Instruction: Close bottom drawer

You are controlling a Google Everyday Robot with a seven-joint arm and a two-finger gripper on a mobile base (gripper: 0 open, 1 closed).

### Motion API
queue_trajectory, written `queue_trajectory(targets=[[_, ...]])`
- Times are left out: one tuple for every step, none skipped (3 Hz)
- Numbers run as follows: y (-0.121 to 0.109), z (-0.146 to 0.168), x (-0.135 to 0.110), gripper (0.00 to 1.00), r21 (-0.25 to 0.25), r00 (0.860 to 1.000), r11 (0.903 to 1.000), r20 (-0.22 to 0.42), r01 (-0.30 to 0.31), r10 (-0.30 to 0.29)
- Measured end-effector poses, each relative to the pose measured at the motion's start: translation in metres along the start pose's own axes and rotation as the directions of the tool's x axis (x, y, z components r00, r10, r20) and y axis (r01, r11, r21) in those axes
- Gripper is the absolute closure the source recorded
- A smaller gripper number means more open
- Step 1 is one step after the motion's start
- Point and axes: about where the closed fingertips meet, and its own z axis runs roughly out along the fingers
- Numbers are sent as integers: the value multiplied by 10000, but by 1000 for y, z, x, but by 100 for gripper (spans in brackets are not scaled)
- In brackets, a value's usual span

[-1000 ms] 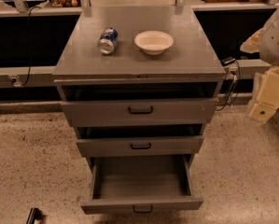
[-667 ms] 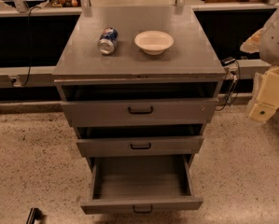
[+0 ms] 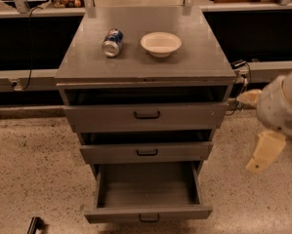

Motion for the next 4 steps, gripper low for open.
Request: queue_trajectory(targets=[[14, 26, 23, 0, 88, 9992, 9991, -10, 408, -408], [6, 49, 4, 0, -484, 9981, 9977, 429, 469, -448], [20, 111, -2, 0, -1447, 9915, 9893, 1299, 175, 15], [52, 191, -5, 0, -1904, 9611, 9816, 2733, 143, 390]])
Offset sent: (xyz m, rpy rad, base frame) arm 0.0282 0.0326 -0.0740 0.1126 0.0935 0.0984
